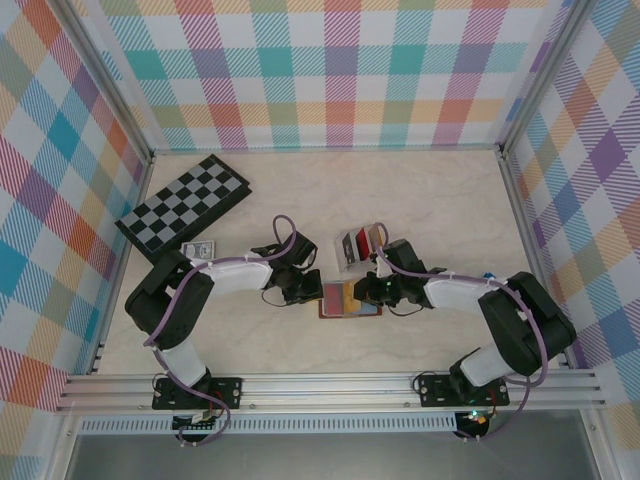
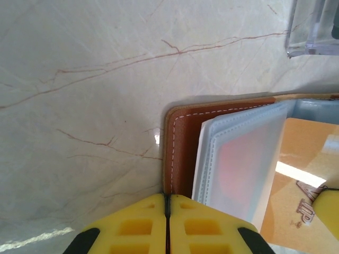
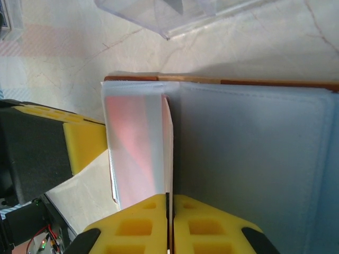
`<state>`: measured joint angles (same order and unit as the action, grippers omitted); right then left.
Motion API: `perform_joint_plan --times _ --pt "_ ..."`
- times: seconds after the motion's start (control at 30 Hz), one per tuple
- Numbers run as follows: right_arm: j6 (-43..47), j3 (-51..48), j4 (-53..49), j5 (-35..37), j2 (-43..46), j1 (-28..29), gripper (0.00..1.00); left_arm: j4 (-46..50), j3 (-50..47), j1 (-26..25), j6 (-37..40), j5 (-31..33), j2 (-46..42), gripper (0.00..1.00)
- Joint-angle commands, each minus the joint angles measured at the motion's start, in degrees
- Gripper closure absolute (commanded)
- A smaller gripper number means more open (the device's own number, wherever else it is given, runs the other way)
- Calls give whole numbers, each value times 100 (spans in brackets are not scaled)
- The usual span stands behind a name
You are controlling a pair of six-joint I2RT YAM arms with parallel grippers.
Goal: Put the credit cards into the card holder
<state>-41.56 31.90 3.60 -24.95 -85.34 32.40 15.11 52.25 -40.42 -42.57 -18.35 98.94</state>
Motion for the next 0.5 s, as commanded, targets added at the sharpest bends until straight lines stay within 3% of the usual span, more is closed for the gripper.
perform_joint_plan --times 0.0,0.3,0.47 --pt "-85 -69 -94 -91 -267 150 91 125 -16 -84 5 118 177 93" --pt "-398 72 391 -66 -588 245 89 123 -40 -95 3 128 152 93" --pt "-205 187 -44 16 -514 249 80 159 -8 -95 20 159 177 94"
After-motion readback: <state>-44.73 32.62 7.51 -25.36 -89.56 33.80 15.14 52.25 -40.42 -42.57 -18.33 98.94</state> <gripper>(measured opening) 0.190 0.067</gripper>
